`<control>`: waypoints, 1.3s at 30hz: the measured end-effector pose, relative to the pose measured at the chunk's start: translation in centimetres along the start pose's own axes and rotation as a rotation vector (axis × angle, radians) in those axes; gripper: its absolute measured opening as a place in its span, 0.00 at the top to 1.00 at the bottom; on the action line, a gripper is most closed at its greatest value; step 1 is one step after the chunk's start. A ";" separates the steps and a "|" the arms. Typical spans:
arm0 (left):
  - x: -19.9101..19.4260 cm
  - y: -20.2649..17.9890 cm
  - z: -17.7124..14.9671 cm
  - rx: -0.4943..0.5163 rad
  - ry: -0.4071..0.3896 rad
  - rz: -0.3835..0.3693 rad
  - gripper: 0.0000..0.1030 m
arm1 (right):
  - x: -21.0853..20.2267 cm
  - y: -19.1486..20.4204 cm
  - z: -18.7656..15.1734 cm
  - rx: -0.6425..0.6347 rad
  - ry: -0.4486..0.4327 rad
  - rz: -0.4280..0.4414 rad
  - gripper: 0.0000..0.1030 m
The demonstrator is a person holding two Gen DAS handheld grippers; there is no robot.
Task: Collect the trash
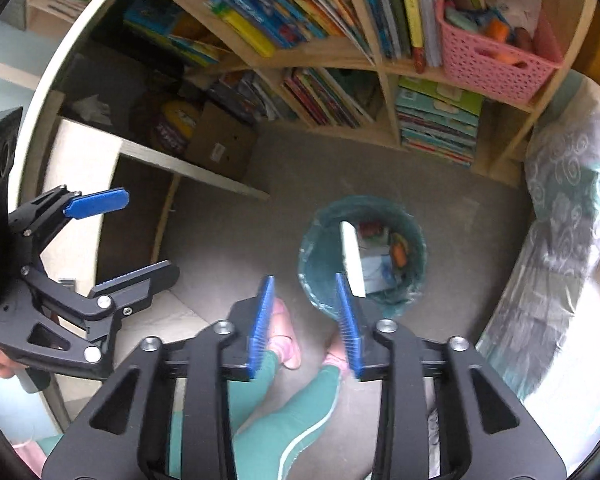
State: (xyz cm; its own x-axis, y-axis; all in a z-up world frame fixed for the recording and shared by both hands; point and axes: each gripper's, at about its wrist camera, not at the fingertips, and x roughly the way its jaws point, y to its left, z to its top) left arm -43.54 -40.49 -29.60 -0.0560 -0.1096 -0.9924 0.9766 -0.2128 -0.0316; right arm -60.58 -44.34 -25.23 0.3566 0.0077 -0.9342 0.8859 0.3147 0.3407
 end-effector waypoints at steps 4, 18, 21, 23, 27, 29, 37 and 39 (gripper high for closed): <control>0.1 0.1 -0.4 -0.016 0.004 -0.015 0.07 | -0.4 -0.6 -0.1 0.008 -0.007 0.006 0.66; -4.2 2.8 -0.6 -0.113 -0.082 -0.014 0.07 | -4.7 2.7 2.9 -0.067 -0.117 0.096 0.37; -7.6 4.5 -0.6 -0.169 -0.150 0.002 0.07 | -6.7 5.5 5.0 -0.150 -0.169 0.144 0.36; -10.1 6.0 -0.8 -0.217 -0.200 0.018 0.07 | -7.9 7.7 6.6 -0.205 -0.198 0.157 0.31; -13.4 9.1 -2.0 -0.315 -0.260 0.049 0.07 | -9.9 12.7 9.8 -0.315 -0.239 0.217 0.28; -14.7 10.8 -3.1 -0.382 -0.284 0.066 0.07 | -10.7 15.5 11.0 -0.375 -0.258 0.265 0.26; -20.5 19.4 -11.2 -0.688 -0.368 0.154 0.07 | -11.3 29.2 12.6 -0.639 -0.245 0.395 0.18; -21.7 21.3 -13.7 -0.751 -0.386 0.178 0.07 | -10.6 33.0 12.3 -0.705 -0.231 0.419 0.18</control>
State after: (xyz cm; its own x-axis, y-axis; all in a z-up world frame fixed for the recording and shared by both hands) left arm -18.65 -29.35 -10.38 0.1776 -0.4314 -0.8845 0.8482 0.5228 -0.0847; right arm -31.47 -45.68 -2.76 0.7329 0.0856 -0.6749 0.3030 0.8471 0.4366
